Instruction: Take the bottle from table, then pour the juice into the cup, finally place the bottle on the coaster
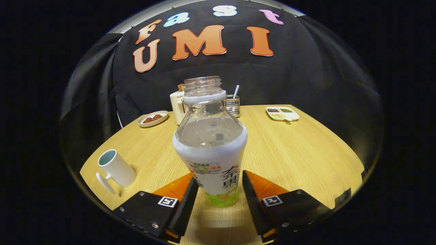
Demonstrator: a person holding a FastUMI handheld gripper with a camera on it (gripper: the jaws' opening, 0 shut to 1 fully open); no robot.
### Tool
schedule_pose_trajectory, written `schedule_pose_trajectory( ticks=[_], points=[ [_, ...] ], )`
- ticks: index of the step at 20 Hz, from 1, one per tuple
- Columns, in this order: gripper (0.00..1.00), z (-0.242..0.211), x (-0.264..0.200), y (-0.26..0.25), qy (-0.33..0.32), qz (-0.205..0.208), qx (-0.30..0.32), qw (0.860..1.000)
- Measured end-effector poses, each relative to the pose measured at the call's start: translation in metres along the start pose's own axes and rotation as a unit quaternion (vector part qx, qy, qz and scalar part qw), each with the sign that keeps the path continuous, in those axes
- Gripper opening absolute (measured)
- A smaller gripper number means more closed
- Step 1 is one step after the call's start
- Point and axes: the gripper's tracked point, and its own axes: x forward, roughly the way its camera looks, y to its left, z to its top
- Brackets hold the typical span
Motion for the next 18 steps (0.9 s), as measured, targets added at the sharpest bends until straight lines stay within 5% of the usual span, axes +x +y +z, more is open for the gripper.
schedule_pose_trajectory(
  ticks=[1, 5, 12, 18],
  points=[
    [0.67, 0.001, -0.002, 0.002, 0.003, -0.001, -0.009, 1.000],
    [0.58, 0.008, -0.003, -0.002, 0.014, -0.024, -0.034, 0.999],
    [0.56, 0.052, -0.021, 0.015, -0.004, -0.054, -0.088, 0.995],
    [0.56, 0.077, -0.030, 0.046, -0.004, -0.090, -0.201, 0.976]
  ],
)
